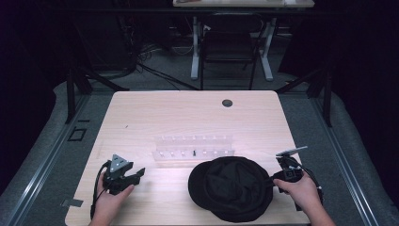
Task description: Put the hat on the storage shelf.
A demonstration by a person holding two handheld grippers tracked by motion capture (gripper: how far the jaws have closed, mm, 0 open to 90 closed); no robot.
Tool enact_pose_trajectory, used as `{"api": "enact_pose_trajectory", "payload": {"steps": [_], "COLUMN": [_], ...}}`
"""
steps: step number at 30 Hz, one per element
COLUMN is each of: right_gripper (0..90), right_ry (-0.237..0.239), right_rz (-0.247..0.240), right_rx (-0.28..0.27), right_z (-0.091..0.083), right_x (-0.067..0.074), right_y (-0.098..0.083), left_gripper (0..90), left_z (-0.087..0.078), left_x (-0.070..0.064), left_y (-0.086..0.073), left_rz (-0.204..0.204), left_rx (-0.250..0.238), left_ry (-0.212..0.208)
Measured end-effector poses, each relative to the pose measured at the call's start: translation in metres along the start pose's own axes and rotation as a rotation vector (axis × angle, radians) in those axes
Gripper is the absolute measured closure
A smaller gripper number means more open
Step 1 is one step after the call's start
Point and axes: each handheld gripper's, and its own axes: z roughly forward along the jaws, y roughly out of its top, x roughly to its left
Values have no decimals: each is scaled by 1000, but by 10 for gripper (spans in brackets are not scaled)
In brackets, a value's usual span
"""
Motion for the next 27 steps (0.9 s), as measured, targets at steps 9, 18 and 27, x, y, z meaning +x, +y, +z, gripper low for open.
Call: {"api": "enact_pose_trajectory", "payload": {"steps": [9, 18, 27], "right_gripper": [866, 875, 878], "right_ry": [32, 89, 131], "right_rz": [11, 38, 46], "right_rx": [21, 8, -6], "right_z": [-1, -6, -18], "right_x": [-4, -5, -3], "right_y": [1, 1, 1], "left_gripper": [445, 446, 446], "left_z": [0, -1, 0], "left_x": [0, -1, -2], "left_y": [0, 0, 0], "left_rz": [5, 11, 13], "left_rx": [-2, -6, -4], "left_ry": [2, 3, 4]}}
